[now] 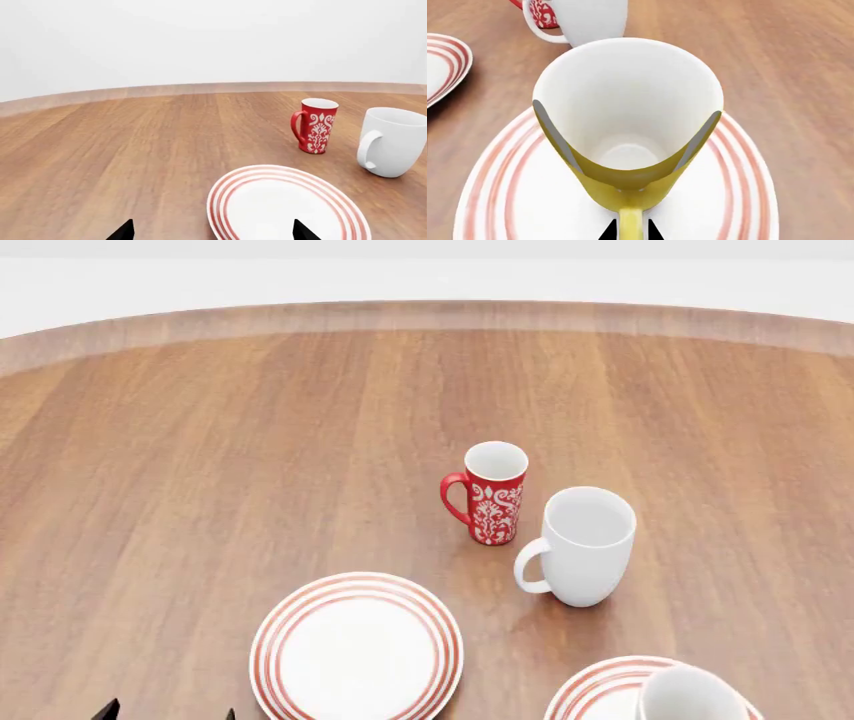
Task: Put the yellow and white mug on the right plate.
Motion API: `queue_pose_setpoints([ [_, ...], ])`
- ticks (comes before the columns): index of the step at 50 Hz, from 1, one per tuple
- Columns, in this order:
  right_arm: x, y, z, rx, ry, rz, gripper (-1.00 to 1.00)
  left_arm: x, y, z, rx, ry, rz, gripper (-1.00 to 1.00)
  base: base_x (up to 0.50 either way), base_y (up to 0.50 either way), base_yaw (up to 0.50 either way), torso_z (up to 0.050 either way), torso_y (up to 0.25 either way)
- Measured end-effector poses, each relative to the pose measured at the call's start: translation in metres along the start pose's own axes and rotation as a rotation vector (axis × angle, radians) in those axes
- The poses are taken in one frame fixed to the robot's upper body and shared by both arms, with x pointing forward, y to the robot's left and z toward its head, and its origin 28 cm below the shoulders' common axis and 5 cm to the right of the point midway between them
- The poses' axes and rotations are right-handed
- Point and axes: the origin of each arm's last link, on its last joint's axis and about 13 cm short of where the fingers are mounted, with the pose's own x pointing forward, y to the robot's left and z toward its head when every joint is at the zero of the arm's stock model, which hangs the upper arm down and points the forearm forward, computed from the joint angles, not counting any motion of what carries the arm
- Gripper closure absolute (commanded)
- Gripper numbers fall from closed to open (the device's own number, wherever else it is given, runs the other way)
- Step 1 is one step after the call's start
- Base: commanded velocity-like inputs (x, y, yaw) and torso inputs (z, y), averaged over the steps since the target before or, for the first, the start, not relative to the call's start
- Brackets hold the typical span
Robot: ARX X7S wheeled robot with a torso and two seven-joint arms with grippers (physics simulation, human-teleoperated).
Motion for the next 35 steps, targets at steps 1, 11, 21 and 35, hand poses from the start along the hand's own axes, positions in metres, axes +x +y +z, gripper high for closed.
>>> queue_pose_setpoints([
  [1, 0.0001, -0.0001, -0.0004, 0.0, 0.001, -0.001, 1.0, 0.0, 0.0, 0.0, 0.0, 0.0, 0.0, -1.0, 0.0, 0.0, 0.0, 0.0, 0.0],
  [11, 0.0006, -0.0004, -0.0021, 0.005, 0.002, -0.002, 1.0, 0.0, 0.0, -0.0001, 0.001, -0.001, 0.0, -1.0, 0.0, 0.0, 0.0, 0.0, 0.0],
  [21, 0.0008, -0.0007, -0.0026, 0.007, -0.001, -0.01, -1.0, -0.0002, -0.0001, 0.0001, 0.001, -0.001, 0.0, -1.0, 0.0, 0.0, 0.0, 0.0, 0.0],
  [35, 0.0011, -0.0029, -0.0032, 0.014, 0.0, -0.032, -1.0, -0.0005, -0.0002, 0.0004, -0.001, -0.001, 0.0, -1.0, 0.0, 0.0, 0.0, 0.0, 0.0],
])
